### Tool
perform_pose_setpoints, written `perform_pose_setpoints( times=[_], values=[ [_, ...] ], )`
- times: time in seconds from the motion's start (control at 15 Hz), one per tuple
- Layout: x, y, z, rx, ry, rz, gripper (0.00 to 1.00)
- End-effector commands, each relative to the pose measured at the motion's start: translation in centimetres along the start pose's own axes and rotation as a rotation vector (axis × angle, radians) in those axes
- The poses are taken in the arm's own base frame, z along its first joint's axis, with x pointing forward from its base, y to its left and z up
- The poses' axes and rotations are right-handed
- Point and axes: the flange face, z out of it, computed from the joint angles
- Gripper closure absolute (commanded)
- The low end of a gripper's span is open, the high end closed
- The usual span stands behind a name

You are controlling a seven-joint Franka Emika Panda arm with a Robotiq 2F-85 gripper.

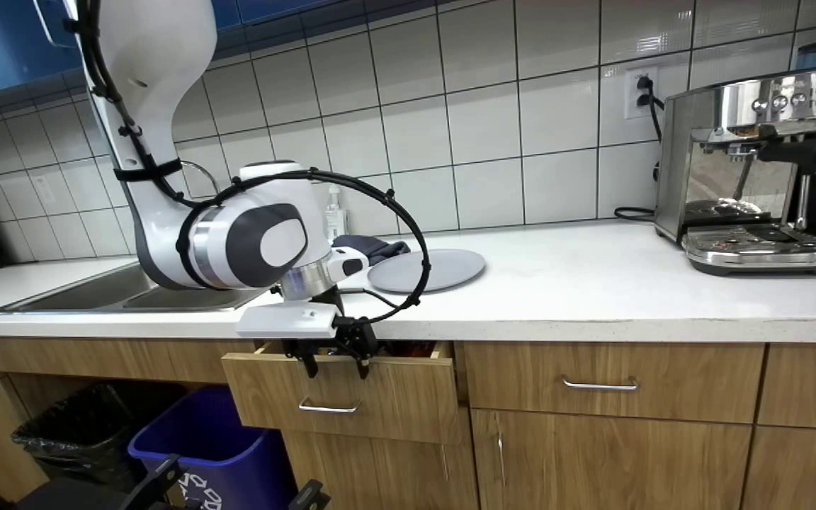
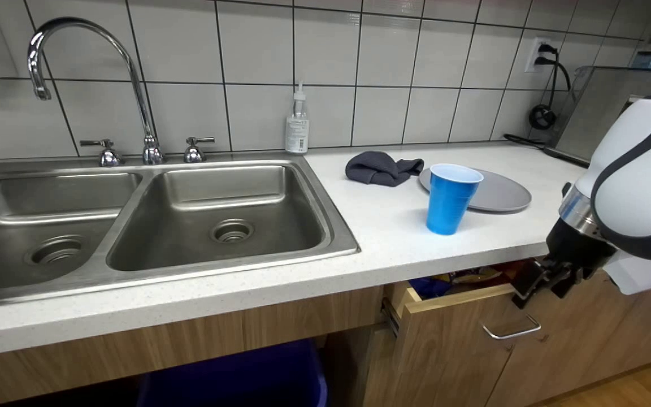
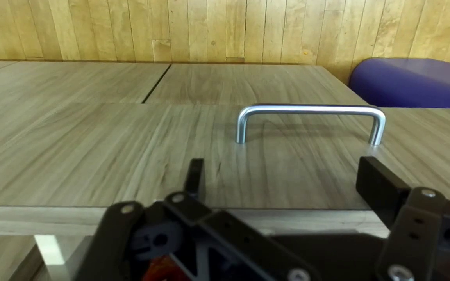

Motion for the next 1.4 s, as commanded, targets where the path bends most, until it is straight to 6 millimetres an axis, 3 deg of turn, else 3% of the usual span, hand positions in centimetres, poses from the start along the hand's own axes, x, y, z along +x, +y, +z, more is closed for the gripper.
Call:
perform_pose_setpoints(
  times=[0.0,0.53,0.87,1.33],
  values=[
    [2.6,0.5,-0.6,-0.015,0.081,-0.017,0.00],
    [3.9,0.6,-0.5,-0.017,0.111,-0.025,0.00],
    [3.3,0.4,-1.6,-0.016,0.129,-0.027,0.00],
    [0.3,-0.9,-2.8,0.009,0.181,-0.055,0.00]
  ],
)
